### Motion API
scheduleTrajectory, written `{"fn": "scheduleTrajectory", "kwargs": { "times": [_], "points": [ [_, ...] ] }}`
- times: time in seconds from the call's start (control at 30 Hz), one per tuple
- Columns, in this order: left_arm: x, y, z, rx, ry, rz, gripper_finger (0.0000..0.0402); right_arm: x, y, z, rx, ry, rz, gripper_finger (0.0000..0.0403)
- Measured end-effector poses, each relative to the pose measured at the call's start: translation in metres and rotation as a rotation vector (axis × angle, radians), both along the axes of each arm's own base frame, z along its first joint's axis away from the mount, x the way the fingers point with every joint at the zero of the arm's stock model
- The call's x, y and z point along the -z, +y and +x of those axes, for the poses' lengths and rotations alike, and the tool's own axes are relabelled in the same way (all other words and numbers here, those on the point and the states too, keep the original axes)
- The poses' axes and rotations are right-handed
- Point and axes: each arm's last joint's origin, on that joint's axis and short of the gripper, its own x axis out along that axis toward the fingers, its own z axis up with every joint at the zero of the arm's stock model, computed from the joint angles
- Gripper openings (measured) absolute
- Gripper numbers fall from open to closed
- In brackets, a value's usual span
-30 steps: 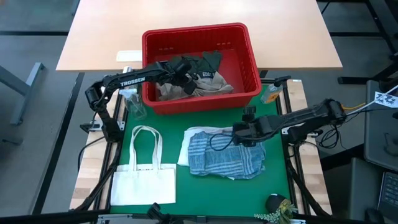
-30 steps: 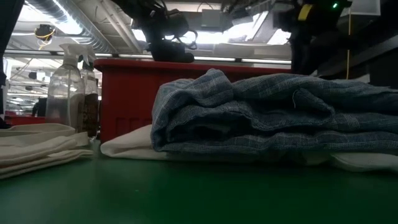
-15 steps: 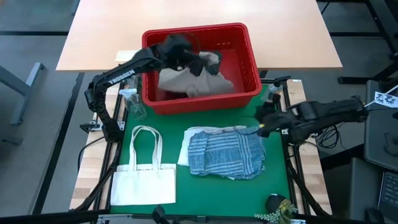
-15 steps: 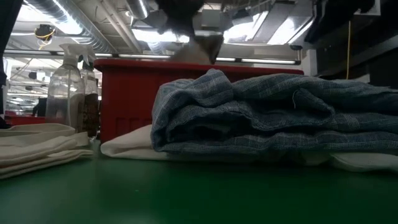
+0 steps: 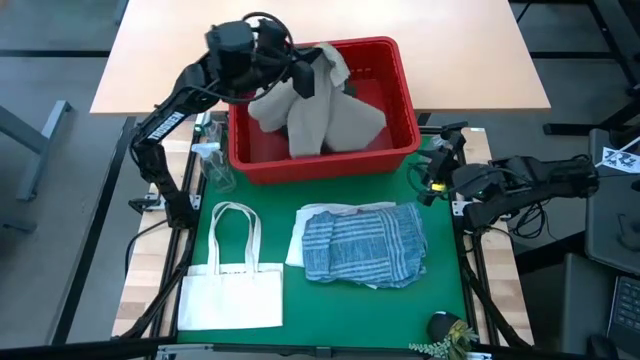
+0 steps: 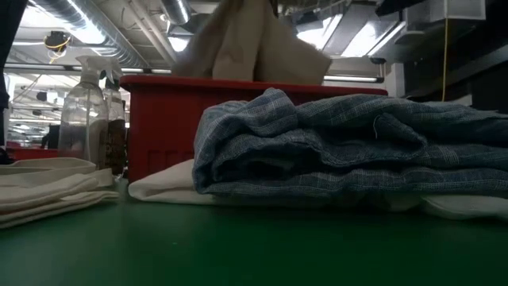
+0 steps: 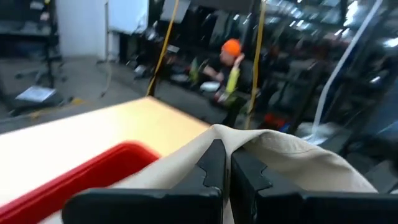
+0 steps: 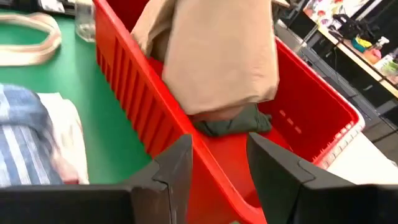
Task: Fold Laundry from Bin
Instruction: Fold the light brown shorts
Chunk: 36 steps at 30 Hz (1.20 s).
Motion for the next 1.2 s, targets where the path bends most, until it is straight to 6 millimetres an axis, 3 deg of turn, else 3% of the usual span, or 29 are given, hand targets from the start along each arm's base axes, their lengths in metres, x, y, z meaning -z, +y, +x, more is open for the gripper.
{"fn": "scheduleTrajectory", "kwargs": {
  "times": [0.37,0.63,0.8,1.2],
  "points": [
    [-0.025,-0.028,0.004,0.154,-0.193,0.073,0.0000,-0.001,0.002,0.010,-0.047,0.024,-0.063,0.0154],
    [-0.030,-0.037,0.006,0.220,-0.246,0.093,0.0000,0.000,0.001,0.011,-0.041,0.032,-0.062,0.0154],
    [-0.030,-0.038,0.006,0.261,-0.248,0.097,0.0000,0.001,-0.015,0.011,-0.056,0.054,0.015,0.0154],
    [-0.030,-0.038,0.007,0.266,-0.241,0.094,0.0000,0.000,-0.081,0.023,-0.216,-0.063,0.300,0.0154]
  ]
}}
